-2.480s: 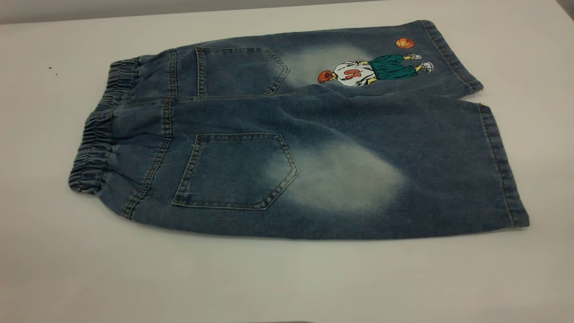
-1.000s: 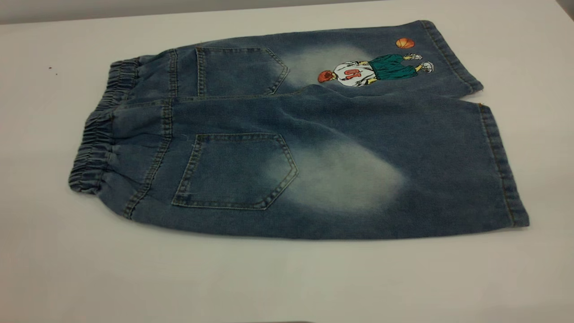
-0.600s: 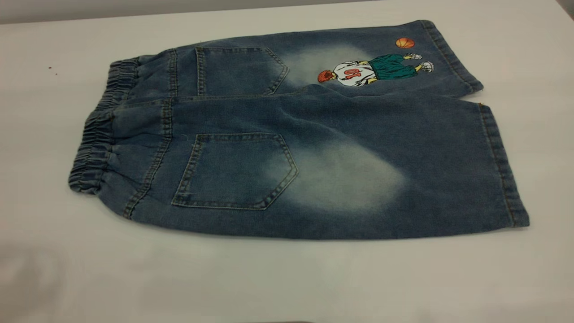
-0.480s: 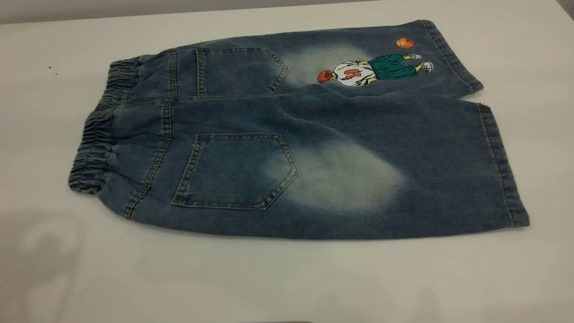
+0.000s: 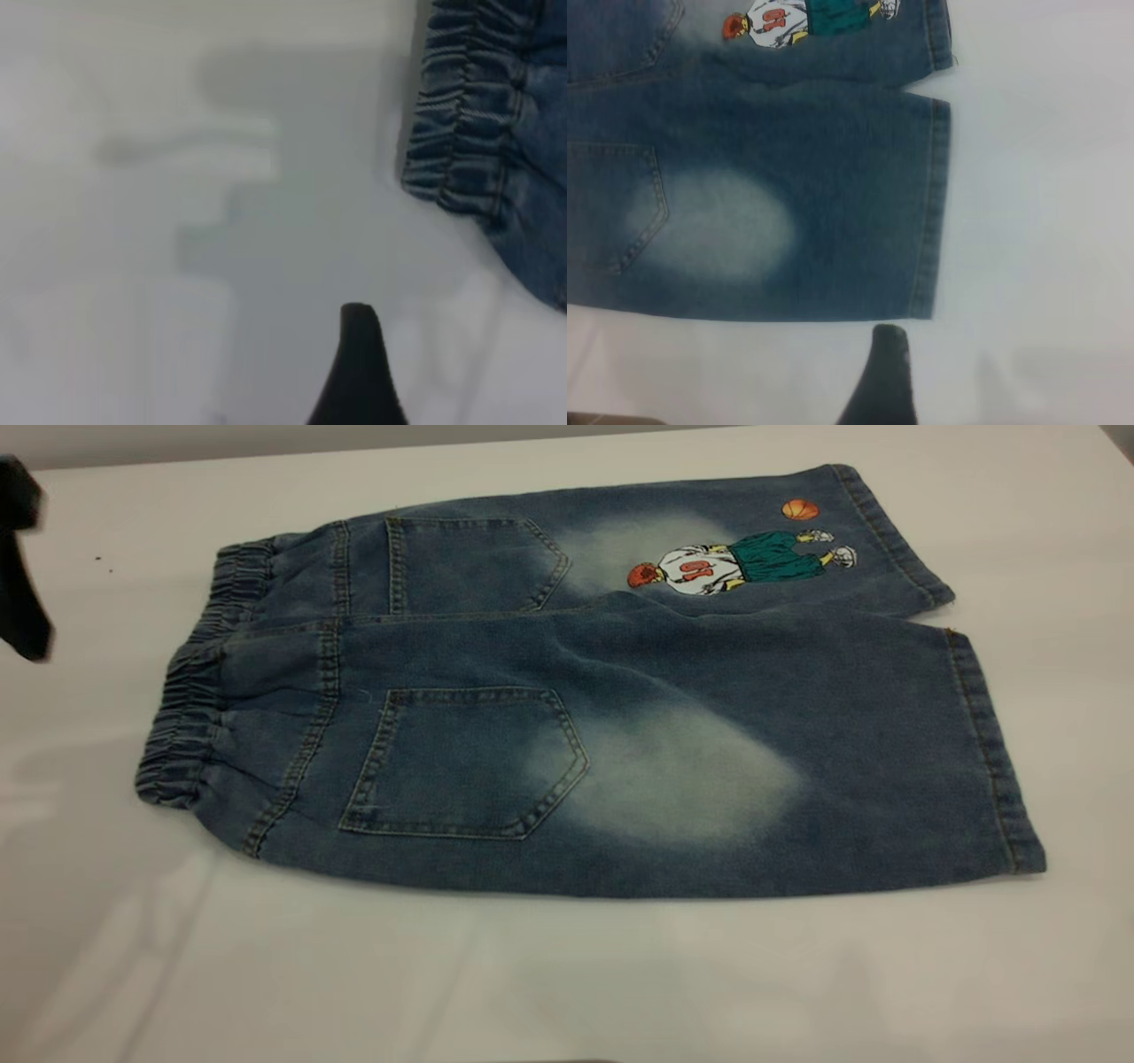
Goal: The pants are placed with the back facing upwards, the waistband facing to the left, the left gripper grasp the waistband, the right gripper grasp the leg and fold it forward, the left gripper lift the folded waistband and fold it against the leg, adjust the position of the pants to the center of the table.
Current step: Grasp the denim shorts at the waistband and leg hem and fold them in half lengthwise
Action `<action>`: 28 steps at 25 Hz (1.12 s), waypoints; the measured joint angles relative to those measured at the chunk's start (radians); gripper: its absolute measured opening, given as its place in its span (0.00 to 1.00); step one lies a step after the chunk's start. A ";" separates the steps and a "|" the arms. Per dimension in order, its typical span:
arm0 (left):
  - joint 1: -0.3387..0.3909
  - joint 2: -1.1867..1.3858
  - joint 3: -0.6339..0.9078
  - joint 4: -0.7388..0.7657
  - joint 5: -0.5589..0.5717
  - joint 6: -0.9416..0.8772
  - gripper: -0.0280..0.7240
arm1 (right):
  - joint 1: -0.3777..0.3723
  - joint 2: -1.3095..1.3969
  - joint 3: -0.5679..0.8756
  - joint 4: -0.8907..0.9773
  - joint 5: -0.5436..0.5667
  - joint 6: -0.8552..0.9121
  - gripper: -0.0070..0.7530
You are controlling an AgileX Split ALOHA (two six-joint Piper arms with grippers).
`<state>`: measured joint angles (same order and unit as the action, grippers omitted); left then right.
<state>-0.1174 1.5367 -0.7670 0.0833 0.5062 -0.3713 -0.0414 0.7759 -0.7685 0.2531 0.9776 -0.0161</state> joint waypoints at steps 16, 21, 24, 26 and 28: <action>-0.006 0.303 -0.009 0.000 -0.221 0.000 0.71 | 0.000 0.001 0.000 0.002 -0.013 -0.002 0.78; -0.007 0.356 -0.009 0.001 -0.279 0.000 0.71 | 0.000 0.001 0.000 0.002 -0.013 -0.002 0.78; -0.011 0.381 -0.010 0.002 -0.321 0.000 0.71 | 0.000 0.001 0.000 0.002 -0.013 -0.002 0.78; -0.019 0.400 -0.010 0.003 -0.348 0.000 0.71 | 0.000 0.001 0.000 0.002 -0.013 -0.002 0.78; -0.024 0.418 -0.012 0.003 -0.366 0.000 0.71 | 0.000 0.001 0.000 0.002 -0.013 -0.002 0.78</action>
<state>-0.1418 1.9547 -0.7786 0.0864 0.1406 -0.3716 -0.0414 0.7769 -0.7685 0.2550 0.9645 -0.0181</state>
